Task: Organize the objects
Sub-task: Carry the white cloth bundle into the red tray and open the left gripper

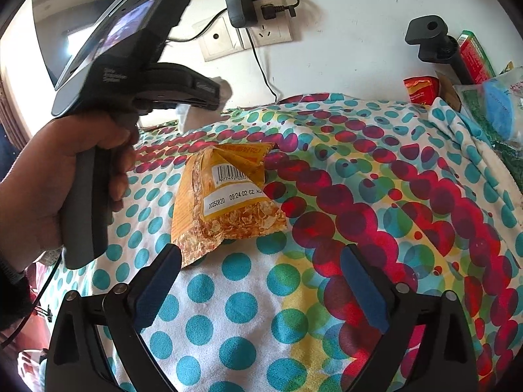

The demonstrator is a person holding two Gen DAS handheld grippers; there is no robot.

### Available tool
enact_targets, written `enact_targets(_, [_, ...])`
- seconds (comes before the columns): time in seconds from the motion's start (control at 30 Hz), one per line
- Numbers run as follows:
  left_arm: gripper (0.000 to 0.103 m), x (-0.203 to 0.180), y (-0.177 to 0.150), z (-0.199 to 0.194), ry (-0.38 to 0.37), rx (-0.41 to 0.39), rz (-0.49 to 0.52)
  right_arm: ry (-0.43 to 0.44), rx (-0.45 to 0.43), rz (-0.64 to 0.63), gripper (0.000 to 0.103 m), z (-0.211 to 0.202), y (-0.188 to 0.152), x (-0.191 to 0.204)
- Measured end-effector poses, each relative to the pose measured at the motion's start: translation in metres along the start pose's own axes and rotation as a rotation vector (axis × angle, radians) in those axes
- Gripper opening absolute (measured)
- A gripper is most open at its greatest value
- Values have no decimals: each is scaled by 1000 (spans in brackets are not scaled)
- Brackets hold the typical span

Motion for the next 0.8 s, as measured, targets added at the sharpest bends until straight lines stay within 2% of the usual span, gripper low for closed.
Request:
enact_targets(0.63, [27, 85, -23, -49, 123, -32, -83, -19, 7, -33, 100, 1, 1, 4])
enact_targets(0.8, [27, 120, -32, -64, 160, -38, -121, -32, 7, -45, 100, 1, 1, 6])
Point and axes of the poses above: each gripper's, at about its wrist camera, not at the fingertips, and z roughly the way its jaws point, x to its left, y to its top, the point moved 7 cm from there along z, roughly the way its jaws point, and after that the axes turned 11 degrees about -y, right-handed, at the moved point
